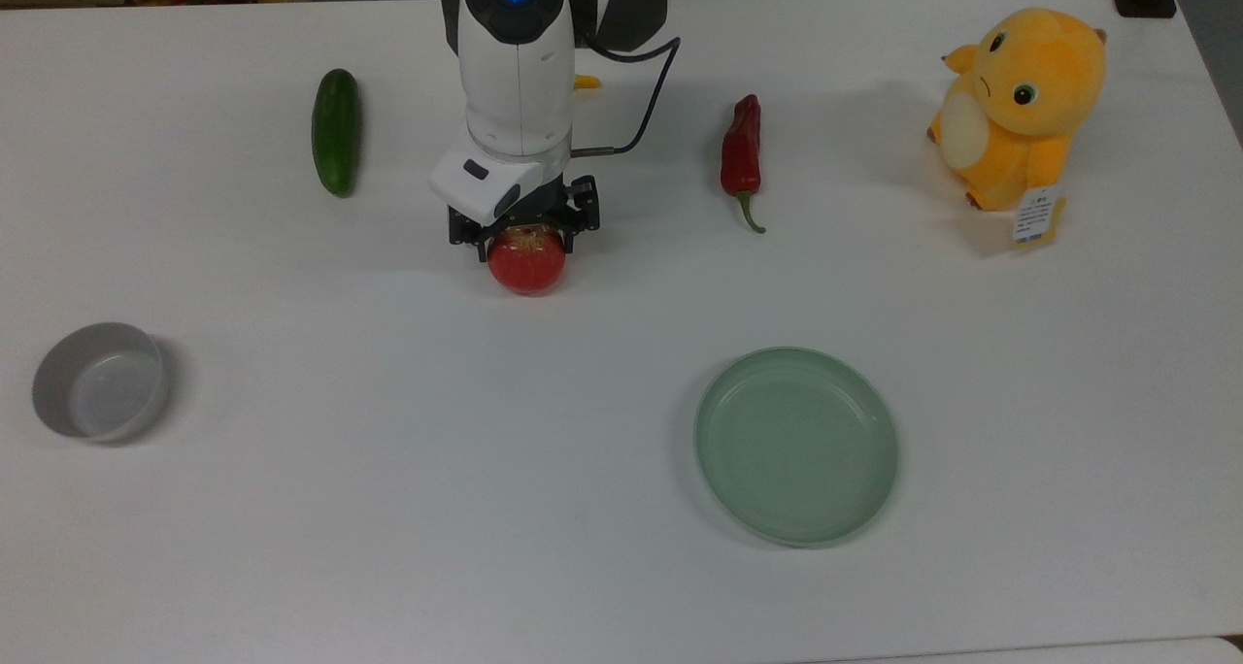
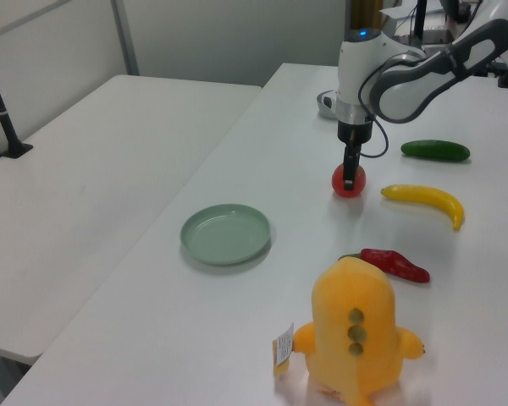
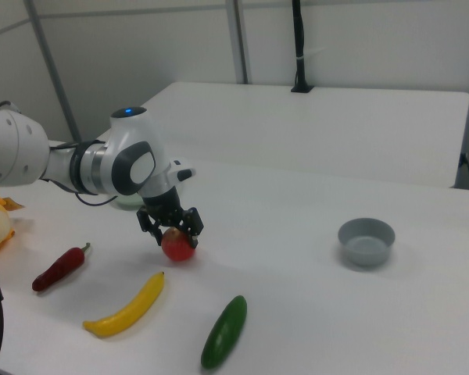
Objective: Put the red apple in the bowl
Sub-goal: 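Close the gripper around the red apple, then lift the red apple and carry it over the grey bowl, then lower the apple into the grey bowl and open the gripper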
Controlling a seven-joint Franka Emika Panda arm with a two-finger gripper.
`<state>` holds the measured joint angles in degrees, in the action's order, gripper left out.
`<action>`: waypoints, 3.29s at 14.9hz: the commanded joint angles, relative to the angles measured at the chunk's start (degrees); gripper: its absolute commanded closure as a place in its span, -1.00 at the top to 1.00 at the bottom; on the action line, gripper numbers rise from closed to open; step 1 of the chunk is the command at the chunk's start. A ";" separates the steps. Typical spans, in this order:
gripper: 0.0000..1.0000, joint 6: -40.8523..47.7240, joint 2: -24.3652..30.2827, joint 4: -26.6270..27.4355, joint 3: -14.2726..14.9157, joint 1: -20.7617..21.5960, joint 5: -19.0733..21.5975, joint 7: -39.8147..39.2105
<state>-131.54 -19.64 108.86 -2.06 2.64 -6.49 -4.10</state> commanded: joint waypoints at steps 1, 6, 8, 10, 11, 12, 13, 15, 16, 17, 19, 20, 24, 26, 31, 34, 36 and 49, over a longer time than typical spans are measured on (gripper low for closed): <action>-0.36 -2.75 0.83 2.58 -0.40 0.09 -1.42 0.59; -1.00 -1.96 1.53 2.32 -0.48 -0.35 -1.42 0.15; -1.00 -1.96 2.14 1.01 -0.40 -1.49 -1.25 0.59; -1.00 -1.96 2.06 -1.27 -0.40 -3.15 -1.07 0.33; -1.00 -1.96 2.06 -2.07 -0.14 -3.60 -0.81 0.41; -1.00 -1.96 1.97 -3.38 0.21 -3.95 -0.63 0.59; -1.00 -1.61 1.89 -4.44 0.31 -4.56 -0.37 0.59; -1.00 -0.13 1.27 -8.03 0.48 -6.49 0.16 0.68; -1.00 1.10 0.57 -10.05 1.09 -7.02 0.33 0.76; -1.00 1.81 -0.04 -12.25 2.14 -7.38 1.29 0.76; -1.00 1.99 -1.80 -15.68 3.03 -8.43 4.54 0.68; -1.00 3.30 -3.81 -19.44 3.03 -9.74 4.99 0.68; -1.00 6.83 -11.37 -32.98 3.03 -13.87 4.90 0.59; -1.00 6.21 -14.71 -37.48 3.03 -15.63 4.90 0.59; -1.00 -0.53 -21.57 -41.71 3.90 -18.98 3.33 -1.60; -1.00 -4.60 -23.25 -41.80 5.40 -19.86 2.97 -1.70; -1.00 -6.00 -24.48 -41.80 6.54 -20.13 2.88 -2.57; -0.48 -9.26 -27.03 -41.19 7.16 -21.44 1.39 -2.93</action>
<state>-139.62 -45.97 68.31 4.79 -18.87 -4.47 -6.15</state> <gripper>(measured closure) 0.150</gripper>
